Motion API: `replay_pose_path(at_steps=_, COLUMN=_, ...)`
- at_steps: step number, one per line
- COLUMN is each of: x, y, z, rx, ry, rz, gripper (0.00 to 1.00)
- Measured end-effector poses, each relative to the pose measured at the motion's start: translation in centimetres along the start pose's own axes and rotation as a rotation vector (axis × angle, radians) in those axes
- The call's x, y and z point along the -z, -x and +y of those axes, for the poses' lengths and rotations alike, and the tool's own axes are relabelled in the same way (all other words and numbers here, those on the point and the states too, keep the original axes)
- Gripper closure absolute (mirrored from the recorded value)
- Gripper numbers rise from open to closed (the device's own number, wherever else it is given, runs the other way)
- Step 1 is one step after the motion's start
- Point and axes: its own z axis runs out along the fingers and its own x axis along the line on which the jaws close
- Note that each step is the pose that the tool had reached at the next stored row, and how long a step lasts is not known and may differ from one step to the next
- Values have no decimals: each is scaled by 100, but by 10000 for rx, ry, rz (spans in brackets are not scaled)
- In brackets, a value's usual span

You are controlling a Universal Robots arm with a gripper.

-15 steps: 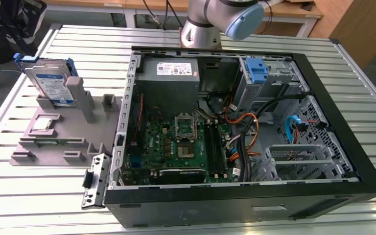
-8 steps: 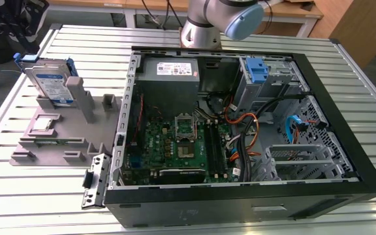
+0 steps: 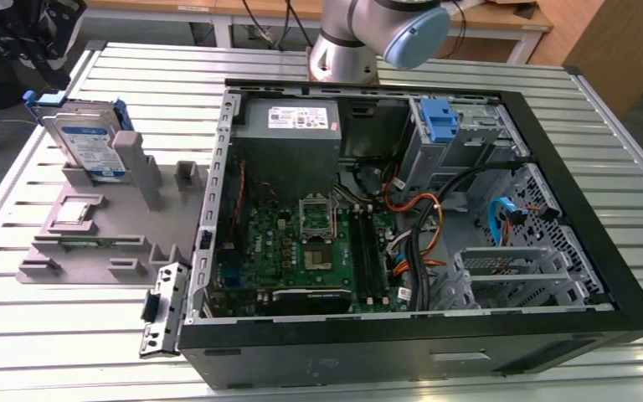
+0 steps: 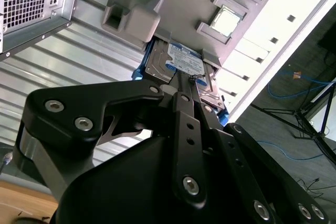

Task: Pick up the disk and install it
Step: 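Reach for the disk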

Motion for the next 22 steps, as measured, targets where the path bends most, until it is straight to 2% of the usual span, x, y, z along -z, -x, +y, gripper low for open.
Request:
replay_pose_path(at_steps=5, x=-1, y=0, z=6, rx=-3, ry=0, rz=0, gripper=90)
replay_pose_path(at_steps=13, x=-16, y=-7, z=66, rx=-2, ry=19, rz=1, gripper=90)
replay_pose_path(at_steps=22, x=-30, y=-8, z=73, rx=-1, ry=19, rz=3, gripper=90)
